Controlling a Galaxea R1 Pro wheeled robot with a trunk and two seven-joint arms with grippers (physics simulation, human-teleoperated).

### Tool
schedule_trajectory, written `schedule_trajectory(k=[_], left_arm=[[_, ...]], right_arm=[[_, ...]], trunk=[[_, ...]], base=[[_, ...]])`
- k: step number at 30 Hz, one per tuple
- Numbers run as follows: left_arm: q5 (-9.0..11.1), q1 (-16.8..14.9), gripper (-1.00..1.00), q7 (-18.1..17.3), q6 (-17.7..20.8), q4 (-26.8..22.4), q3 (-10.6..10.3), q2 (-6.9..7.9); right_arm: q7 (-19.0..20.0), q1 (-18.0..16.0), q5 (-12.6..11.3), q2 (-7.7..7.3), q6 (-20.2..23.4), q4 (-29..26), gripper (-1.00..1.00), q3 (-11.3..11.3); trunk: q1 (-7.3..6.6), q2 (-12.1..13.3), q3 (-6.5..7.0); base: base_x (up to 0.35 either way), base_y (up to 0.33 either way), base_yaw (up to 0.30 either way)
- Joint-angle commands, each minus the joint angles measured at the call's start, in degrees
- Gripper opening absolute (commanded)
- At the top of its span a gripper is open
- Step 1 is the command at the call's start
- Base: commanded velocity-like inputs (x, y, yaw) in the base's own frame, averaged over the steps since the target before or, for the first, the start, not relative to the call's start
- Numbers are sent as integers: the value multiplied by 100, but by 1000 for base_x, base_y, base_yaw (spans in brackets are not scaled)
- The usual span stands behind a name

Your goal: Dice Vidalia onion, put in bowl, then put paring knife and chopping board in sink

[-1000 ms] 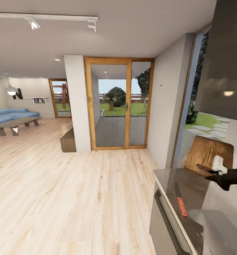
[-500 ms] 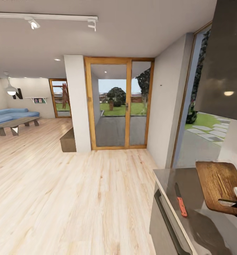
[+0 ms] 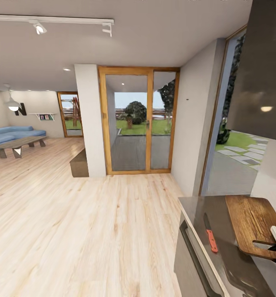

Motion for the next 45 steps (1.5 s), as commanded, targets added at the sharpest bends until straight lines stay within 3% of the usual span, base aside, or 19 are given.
schedule_trajectory(k=[1, 16, 29, 45], left_arm=[[11, 4, 100, -22, -6, -7, 15, -3], [11, 4, 100, -22, -7, -7, 15, -3], [11, 4, 100, -22, -6, -7, 15, -3], [11, 4, 100, -22, -8, -10, 15, -3]], right_arm=[[15, -5, 32, 6, -27, -14, -100, -34], [11, -5, -2, 7, -9, -50, -100, -65], [4, -5, -2, 7, -35, -62, -100, -80], [4, -5, 4, 7, -48, -63, -100, -74]], trunk=[[2, -3, -1], [2, -3, -75], [2, -3, -82], [2, -3, -82]], base=[[0, 0, 0], [0, 0, 145], [-1, 0, 16], [-160, 0, 0]])
